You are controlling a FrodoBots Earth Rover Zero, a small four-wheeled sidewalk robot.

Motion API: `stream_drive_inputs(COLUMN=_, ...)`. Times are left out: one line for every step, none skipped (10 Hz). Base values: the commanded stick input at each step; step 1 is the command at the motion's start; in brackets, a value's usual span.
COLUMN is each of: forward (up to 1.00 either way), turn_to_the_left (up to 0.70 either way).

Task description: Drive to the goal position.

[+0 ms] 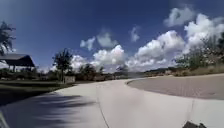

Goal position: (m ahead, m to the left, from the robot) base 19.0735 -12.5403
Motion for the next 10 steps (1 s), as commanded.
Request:
stream_drive_inputs(forward=0.7, turn_to_the_left=0.0)
stream_drive_inputs(forward=0.7, turn_to_the_left=0.0)
stream_drive_inputs(forward=0.7, turn_to_the_left=0.0)
stream_drive_inputs(forward=0.7, turn_to_the_left=0.0)
stream_drive_inputs(forward=0.7, turn_to_the_left=0.0)
stream_drive_inputs(forward=0.7, turn_to_the_left=0.0)
stream_drive_inputs(forward=0.7, turn_to_the_left=0.0)
stream_drive_inputs(forward=0.7, turn_to_the_left=0.0)
stream_drive_inputs(forward=0.7, turn_to_the_left=0.0)
stream_drive_inputs(forward=0.7, turn_to_the_left=0.0)
